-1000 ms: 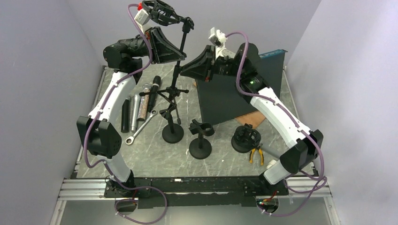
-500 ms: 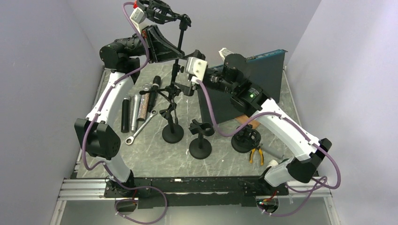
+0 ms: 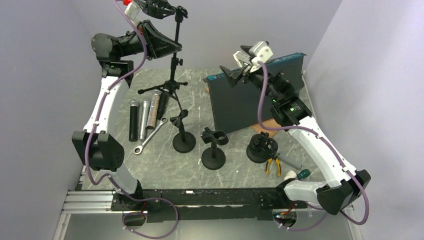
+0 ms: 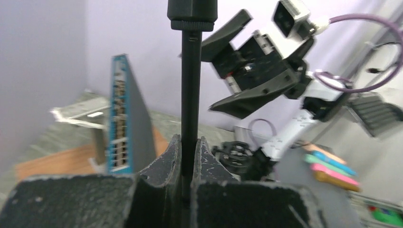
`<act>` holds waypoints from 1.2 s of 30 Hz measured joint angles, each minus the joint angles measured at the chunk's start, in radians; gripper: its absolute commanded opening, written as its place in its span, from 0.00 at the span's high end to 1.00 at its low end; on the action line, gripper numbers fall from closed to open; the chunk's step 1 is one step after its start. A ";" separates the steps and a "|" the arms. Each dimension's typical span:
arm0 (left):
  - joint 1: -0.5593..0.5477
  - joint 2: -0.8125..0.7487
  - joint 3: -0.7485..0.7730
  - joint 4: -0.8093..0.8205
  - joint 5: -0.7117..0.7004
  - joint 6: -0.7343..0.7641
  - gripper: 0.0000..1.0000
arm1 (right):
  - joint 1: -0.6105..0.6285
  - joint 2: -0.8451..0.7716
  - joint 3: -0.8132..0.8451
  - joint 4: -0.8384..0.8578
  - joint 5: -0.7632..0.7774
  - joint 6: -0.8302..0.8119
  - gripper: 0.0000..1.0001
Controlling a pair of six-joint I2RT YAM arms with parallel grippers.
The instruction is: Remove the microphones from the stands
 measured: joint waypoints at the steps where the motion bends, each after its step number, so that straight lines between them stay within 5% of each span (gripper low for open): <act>1: 0.018 -0.008 0.000 -0.045 -0.008 0.056 1.00 | -0.016 -0.008 0.000 0.013 0.010 0.029 0.00; 9: 0.088 -0.070 -0.008 -0.237 -0.132 0.409 1.00 | -0.030 -0.084 -0.063 0.060 0.024 0.163 0.00; 18: 0.092 -0.084 -0.350 0.116 -0.308 0.570 1.00 | -0.030 -0.146 -0.130 0.056 0.025 0.207 0.00; 36: 0.038 0.274 -0.556 0.574 -0.418 0.612 1.00 | -0.030 -0.212 -0.181 0.011 0.035 0.214 0.00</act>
